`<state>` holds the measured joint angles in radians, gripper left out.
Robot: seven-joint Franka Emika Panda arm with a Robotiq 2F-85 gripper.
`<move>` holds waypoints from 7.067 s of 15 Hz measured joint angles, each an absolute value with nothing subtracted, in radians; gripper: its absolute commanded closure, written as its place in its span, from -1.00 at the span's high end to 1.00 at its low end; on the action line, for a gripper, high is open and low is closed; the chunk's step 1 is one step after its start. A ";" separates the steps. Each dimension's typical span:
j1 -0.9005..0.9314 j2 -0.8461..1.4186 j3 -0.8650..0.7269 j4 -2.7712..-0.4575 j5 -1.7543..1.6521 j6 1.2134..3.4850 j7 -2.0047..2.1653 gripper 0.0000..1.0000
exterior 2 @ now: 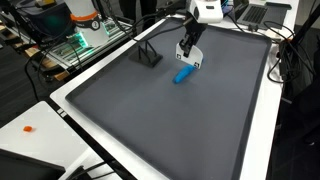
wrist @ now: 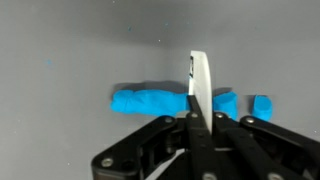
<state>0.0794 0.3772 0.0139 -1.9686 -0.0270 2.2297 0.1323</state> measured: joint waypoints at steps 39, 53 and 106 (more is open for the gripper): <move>0.063 0.426 0.021 -2.009 0.051 2.305 0.129 -0.98; 0.061 0.366 0.019 -2.054 0.059 2.301 0.129 -0.98; 0.053 0.351 -0.019 -2.140 -0.083 2.374 0.194 -0.98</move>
<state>0.0526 0.3513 -0.0190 -2.1399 -0.0828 2.3740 0.1941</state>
